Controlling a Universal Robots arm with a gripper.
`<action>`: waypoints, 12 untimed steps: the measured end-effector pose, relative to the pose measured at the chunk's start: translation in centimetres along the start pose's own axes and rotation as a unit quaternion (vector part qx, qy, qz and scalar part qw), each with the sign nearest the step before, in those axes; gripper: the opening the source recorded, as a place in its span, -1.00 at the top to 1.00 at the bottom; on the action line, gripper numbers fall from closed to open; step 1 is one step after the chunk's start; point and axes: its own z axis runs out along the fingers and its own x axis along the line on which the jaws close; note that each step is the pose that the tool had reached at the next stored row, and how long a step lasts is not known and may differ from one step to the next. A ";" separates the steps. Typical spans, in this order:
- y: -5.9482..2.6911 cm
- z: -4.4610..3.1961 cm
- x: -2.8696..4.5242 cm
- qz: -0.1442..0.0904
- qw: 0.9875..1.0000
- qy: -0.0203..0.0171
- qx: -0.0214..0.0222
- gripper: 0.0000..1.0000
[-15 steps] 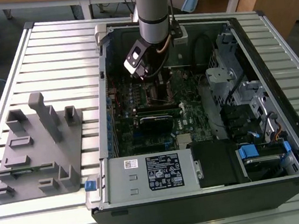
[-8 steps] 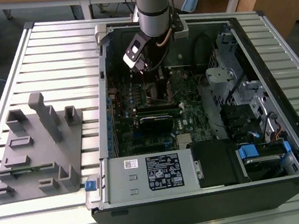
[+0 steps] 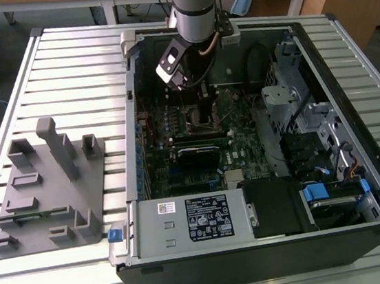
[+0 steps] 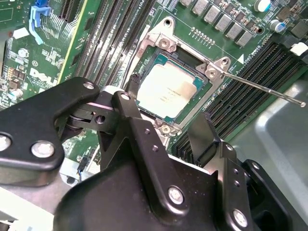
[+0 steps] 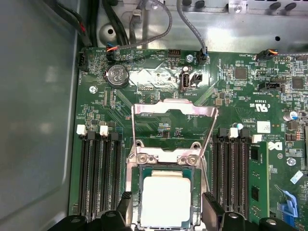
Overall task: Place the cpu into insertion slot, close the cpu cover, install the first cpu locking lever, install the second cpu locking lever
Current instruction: 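Place the cpu into insertion slot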
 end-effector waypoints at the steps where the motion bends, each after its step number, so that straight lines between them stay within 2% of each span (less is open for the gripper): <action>1: 0.00 -0.01 0.00 0.000 1.000 0.000 0.000 -0.34; 12: 0.03 -0.37 -0.01 0.000 1.000 0.000 0.000 -0.34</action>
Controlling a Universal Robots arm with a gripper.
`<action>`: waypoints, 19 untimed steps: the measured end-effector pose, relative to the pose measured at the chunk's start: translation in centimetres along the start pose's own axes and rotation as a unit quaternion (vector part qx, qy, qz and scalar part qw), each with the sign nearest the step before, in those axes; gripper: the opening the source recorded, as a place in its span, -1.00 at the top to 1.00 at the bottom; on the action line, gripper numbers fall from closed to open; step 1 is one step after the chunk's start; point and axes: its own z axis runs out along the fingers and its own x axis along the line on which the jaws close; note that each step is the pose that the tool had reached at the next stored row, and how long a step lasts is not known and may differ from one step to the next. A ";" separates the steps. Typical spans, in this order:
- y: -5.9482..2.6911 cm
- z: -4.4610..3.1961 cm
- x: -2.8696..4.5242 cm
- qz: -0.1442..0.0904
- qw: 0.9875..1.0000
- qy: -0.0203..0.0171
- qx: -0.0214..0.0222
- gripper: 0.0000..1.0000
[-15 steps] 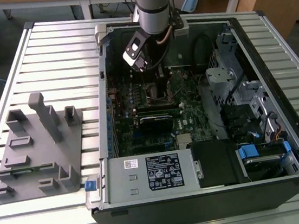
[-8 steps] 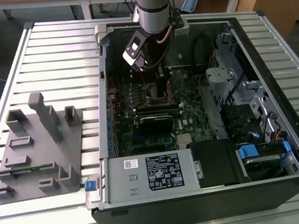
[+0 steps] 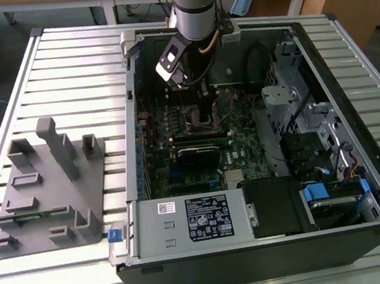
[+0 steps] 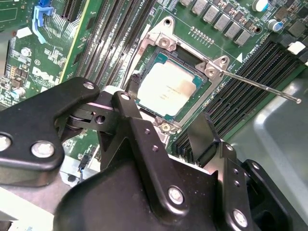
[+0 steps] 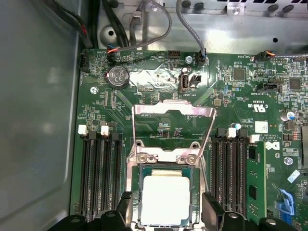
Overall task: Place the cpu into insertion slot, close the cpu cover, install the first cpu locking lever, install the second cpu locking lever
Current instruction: 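Place the cpu into insertion slot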
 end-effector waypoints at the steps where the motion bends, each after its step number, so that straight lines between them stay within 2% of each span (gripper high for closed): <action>1: 0.00 0.00 0.00 0.000 1.000 0.000 0.000 -0.34; 14: 0.00 -0.04 0.00 0.000 1.000 0.000 0.000 -0.34; 15: 0.00 -0.04 0.00 0.000 1.000 0.000 0.000 -0.32; 16: 0.00 -0.05 0.00 0.000 1.000 0.000 0.000 -0.19; 17: 0.00 -0.05 -0.01 0.000 1.000 0.000 0.000 -0.19; 19: 0.00 -0.05 0.00 0.000 1.000 0.000 0.000 0.05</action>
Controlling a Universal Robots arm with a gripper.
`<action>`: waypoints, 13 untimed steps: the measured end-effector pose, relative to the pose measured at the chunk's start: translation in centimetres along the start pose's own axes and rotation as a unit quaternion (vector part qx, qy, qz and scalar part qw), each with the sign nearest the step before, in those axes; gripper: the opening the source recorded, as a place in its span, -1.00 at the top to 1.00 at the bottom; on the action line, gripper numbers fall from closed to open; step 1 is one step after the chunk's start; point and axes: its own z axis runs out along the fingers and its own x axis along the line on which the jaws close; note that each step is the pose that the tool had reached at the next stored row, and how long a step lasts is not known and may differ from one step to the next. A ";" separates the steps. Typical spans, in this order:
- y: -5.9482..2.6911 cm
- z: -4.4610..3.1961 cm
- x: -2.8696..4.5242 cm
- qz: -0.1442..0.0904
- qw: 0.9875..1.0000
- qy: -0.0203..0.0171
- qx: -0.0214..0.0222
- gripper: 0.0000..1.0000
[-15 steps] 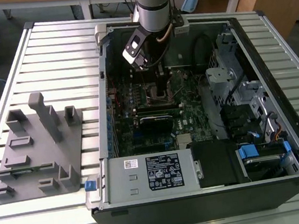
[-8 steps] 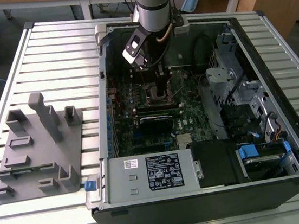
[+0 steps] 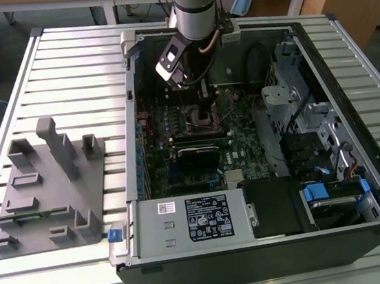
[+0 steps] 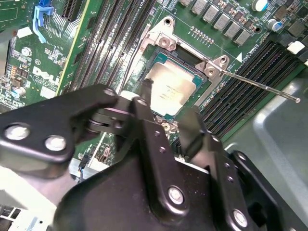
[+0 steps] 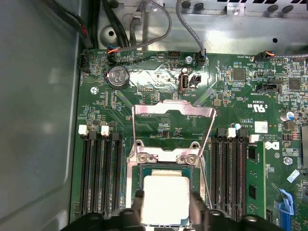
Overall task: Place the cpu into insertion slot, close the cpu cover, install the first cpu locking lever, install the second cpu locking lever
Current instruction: 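Place the cpu into insertion slot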
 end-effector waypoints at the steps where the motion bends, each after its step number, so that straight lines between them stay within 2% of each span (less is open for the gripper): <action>1: 0.00 0.00 0.00 0.000 1.000 0.000 0.000 0.05; 3: 0.00 -0.01 0.00 0.000 1.000 0.000 0.000 0.29; 4: 0.00 -0.01 0.00 0.000 1.000 0.000 0.000 0.29; 6: 0.00 -0.02 0.00 0.000 1.000 0.000 0.000 0.52; 8: 0.00 -0.02 0.00 0.000 1.000 0.000 0.000 0.52; 10: 0.00 -0.03 0.00 0.000 1.000 0.000 0.000 0.76; 13: 0.00 -0.04 0.00 0.000 1.000 0.000 0.000 0.79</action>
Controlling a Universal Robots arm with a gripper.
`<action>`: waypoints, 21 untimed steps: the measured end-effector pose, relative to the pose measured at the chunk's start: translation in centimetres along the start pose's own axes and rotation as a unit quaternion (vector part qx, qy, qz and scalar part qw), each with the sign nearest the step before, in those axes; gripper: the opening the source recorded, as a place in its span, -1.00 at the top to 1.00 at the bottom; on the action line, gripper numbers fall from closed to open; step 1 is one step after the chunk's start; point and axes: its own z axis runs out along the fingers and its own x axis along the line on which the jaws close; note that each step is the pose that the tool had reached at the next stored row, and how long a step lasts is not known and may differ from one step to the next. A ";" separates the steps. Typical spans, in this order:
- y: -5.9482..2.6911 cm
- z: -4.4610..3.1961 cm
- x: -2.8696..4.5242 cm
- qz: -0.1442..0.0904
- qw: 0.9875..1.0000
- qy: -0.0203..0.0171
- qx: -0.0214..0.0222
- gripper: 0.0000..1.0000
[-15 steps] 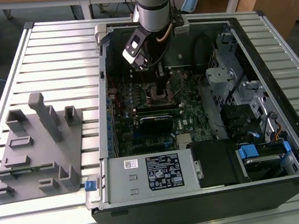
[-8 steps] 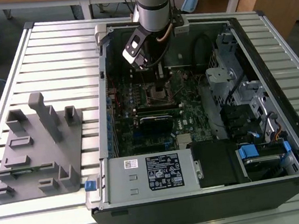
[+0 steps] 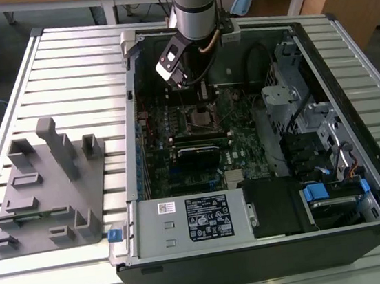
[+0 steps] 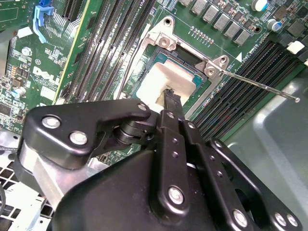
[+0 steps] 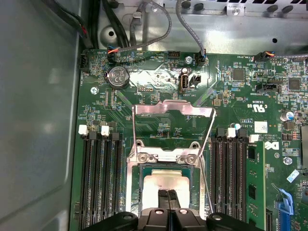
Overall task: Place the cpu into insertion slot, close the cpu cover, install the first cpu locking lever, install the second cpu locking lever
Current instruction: 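Place the cpu into insertion slot, then close the cpu cover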
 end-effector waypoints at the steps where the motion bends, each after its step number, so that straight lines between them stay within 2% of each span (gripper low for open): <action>1: 0.00 0.00 0.00 0.000 1.000 0.000 0.000 0.79; 2: 0.00 0.00 0.00 0.000 1.000 0.000 0.000 0.79; 4: 0.05 -0.56 -0.01 0.000 1.000 0.000 0.000 0.79; 14: 0.05 -0.66 -0.02 0.000 1.000 0.000 0.000 0.79; 21: 0.15 -1.73 -0.04 0.000 1.000 0.000 0.000 0.79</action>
